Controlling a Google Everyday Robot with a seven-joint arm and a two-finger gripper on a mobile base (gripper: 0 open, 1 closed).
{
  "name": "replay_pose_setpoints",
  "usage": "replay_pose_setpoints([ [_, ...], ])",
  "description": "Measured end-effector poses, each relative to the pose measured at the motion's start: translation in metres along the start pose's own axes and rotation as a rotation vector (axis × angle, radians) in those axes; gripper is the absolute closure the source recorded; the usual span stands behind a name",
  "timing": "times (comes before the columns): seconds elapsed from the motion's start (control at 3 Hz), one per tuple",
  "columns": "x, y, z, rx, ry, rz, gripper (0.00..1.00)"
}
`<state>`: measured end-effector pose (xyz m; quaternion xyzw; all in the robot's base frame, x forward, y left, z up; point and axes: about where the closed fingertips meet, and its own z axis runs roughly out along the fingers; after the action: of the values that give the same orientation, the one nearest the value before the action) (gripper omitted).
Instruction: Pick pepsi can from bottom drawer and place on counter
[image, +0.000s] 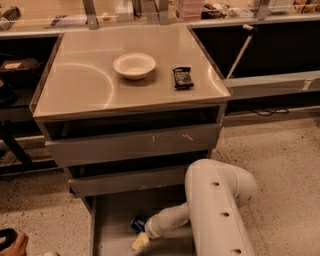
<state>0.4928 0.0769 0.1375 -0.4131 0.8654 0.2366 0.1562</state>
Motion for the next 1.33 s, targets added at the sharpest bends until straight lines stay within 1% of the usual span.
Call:
replay_pose_setpoints([
  [0.33,0.0003,0.0001,0.0004,0.0,0.0,0.0,0.18],
  [1.33,0.0003,0.0002,0.0004,0.0,0.0,0.0,0.88],
])
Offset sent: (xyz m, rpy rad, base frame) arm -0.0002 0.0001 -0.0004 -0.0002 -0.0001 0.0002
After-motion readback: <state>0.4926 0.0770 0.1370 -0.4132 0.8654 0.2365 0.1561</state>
